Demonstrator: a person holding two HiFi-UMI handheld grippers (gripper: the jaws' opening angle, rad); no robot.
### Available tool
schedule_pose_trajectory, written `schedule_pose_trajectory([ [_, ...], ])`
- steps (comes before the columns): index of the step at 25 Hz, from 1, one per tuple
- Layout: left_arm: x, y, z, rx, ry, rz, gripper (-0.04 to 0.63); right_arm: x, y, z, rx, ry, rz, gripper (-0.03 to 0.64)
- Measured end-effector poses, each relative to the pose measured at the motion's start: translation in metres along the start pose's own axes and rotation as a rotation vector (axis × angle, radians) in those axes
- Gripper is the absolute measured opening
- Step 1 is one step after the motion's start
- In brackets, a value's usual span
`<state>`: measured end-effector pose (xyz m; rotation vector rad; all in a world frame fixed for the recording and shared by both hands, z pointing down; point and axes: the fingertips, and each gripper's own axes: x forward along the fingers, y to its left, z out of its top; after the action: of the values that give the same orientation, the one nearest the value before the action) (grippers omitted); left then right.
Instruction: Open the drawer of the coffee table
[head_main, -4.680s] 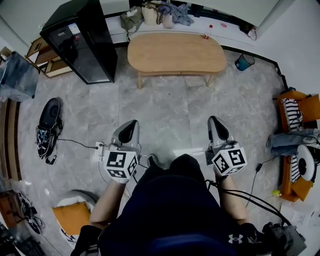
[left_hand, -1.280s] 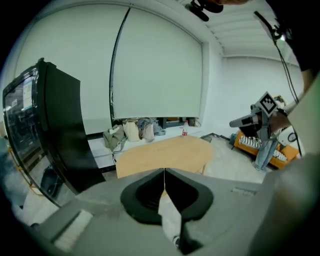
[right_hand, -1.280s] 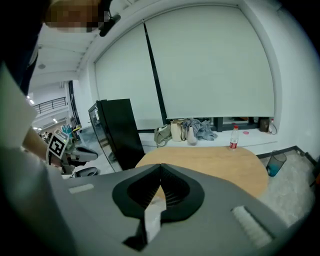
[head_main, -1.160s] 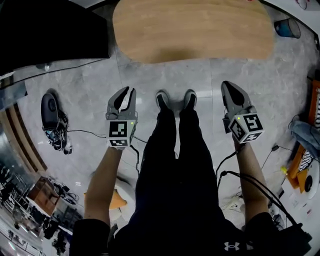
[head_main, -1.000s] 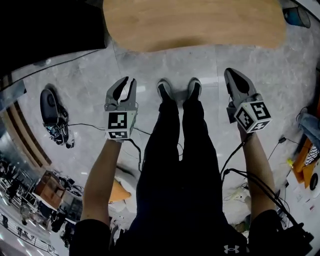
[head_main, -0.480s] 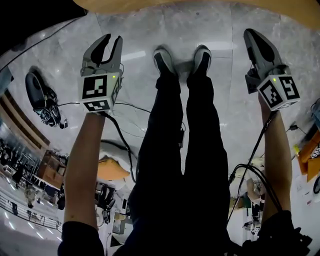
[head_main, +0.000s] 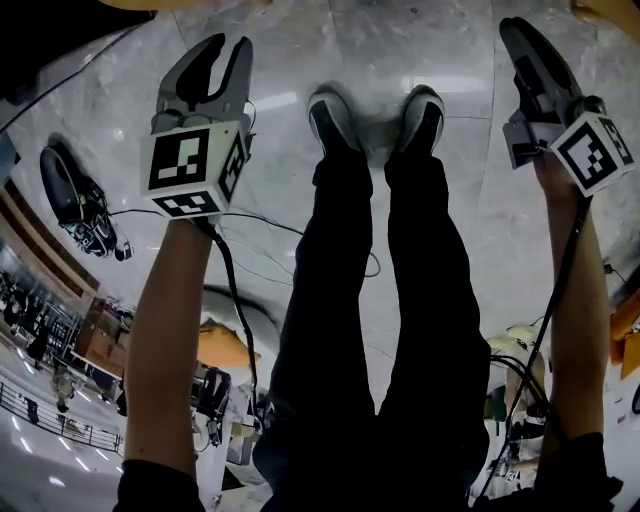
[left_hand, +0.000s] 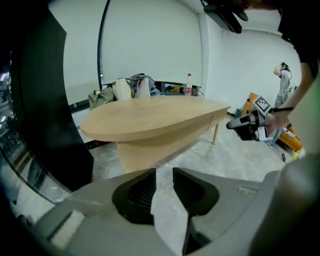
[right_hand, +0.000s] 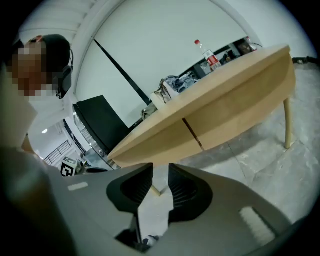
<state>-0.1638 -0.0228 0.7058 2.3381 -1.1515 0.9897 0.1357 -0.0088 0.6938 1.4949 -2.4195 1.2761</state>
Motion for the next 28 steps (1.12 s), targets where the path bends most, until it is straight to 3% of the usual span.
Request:
schedule_pose_trajectory([
  [5, 0.02, 0.014, -0.005, -0.044, -0.023, 0.024, 0.141, 0.022, -0.014, -0.015, 0.007, -0.024, 0.048, 0.11],
  [9, 0.031, 0.036, -0.003, -0.056, -0.06, 0.057, 0.173, 0.039, -0.017, -0.024, -0.036, -0.029, 0.098, 0.192],
  [14, 0.045, 0.058, 0.0, -0.041, -0.08, 0.095, 0.268, 0.055, -0.03, -0.031, -0.056, -0.03, 0.115, 0.26],
  [20, 0.043, 0.059, -0.003, -0.03, -0.063, 0.108, 0.273, 0.07, -0.056, -0.01, 0.049, -0.127, 0.134, 0.377],
  [23, 0.047, 0.067, 0.003, -0.036, -0.074, 0.118, 0.273, 0.074, -0.07, 0.001, 0.093, -0.168, 0.137, 0.398],
  [28, 0.057, 0.074, 0.013, -0.026, -0.109, 0.101, 0.275, 0.092, -0.071, 0.008, 0.078, -0.169, 0.172, 0.414],
])
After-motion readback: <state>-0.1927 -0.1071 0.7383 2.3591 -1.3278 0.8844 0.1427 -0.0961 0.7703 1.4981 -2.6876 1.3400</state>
